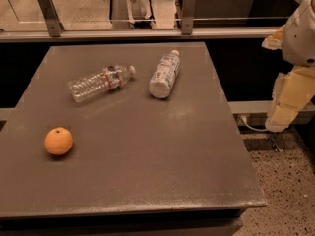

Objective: Move blue plastic bottle near orange

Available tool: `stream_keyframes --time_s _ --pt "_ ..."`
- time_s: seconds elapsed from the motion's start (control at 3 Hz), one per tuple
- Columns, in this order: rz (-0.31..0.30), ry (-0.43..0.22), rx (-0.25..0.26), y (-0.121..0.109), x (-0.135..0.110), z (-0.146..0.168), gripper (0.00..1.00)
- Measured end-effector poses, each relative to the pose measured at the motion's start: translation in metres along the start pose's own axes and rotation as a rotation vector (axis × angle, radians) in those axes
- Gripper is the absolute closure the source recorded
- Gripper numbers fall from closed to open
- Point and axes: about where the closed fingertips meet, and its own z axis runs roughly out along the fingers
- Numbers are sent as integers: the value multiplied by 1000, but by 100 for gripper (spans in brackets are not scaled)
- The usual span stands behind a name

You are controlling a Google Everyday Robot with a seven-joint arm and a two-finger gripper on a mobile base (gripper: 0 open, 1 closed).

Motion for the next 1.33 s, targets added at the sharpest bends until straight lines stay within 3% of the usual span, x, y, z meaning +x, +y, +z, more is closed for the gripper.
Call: stream_keyframes --time_s 0.33,0.67,1.0,1.33 --pt "0 0 0 0 0 0 0" --pt "30 -19 -14 -25 -12 15 0" --pt "99 -42 -27 -69 -42 42 0" --pt "208 -28 -22 -102 -75 62 0"
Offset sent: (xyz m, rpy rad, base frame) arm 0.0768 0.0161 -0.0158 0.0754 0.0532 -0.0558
